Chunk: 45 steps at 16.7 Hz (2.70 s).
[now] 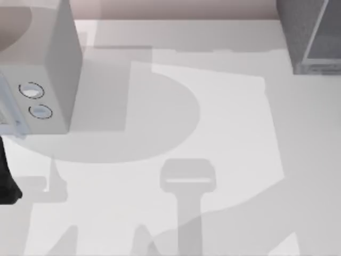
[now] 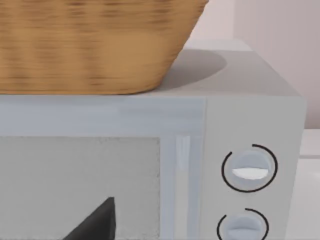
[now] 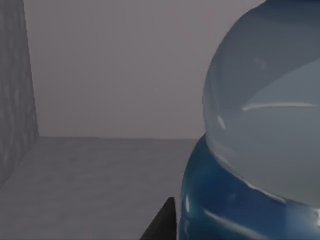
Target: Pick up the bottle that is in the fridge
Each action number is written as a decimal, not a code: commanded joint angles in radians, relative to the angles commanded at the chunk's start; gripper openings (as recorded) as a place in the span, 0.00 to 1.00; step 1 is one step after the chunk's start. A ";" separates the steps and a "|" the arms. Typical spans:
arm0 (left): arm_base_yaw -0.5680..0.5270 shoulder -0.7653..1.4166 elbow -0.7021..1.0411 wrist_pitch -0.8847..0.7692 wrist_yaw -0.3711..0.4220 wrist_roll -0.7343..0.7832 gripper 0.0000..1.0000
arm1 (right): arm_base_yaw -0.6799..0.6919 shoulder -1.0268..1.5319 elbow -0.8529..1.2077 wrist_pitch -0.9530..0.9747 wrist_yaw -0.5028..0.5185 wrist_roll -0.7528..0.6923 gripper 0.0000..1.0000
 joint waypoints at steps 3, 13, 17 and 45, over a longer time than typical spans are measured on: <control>0.000 0.000 0.000 0.000 0.000 0.000 1.00 | 0.000 0.000 0.000 0.000 0.000 0.000 0.00; 0.000 0.000 0.000 0.000 0.000 0.000 1.00 | -0.003 -0.141 0.023 -0.163 -0.002 0.003 0.00; 0.000 0.000 0.000 0.000 0.000 0.000 1.00 | -0.003 -0.140 0.017 -0.161 -0.003 0.004 0.00; 0.000 0.000 0.000 0.000 0.000 0.000 1.00 | 0.017 -0.905 -0.609 -0.304 0.001 0.009 0.00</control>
